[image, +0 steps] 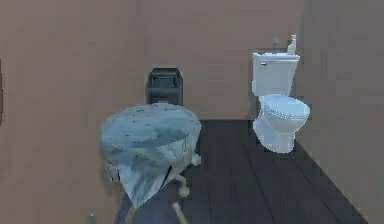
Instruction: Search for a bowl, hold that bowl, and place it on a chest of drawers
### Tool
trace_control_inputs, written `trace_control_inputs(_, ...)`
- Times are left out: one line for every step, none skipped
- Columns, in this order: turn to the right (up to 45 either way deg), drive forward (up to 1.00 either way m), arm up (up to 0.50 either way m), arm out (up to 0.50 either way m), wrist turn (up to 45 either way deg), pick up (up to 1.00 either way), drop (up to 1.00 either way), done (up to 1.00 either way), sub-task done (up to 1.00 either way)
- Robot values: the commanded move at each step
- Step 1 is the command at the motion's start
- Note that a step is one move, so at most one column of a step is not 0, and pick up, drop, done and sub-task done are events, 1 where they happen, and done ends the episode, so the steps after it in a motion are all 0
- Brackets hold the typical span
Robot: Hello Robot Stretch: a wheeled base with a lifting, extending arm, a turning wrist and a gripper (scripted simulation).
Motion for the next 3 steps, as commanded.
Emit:
trace_control_inputs(45.0, 0.0, 0.0, 0.0, 0.0, 0.0, 0.0, 0.0, 0.0)
trace_control_inputs(45.0, 0.0, 0.0, 0.0, 0.0, 0.0, 0.0, 0.0, 0.0)
trace_control_inputs(36.0, 0.0, 0.0, 0.0, 0.0, 0.0, 0.0, 0.0, 0.0)
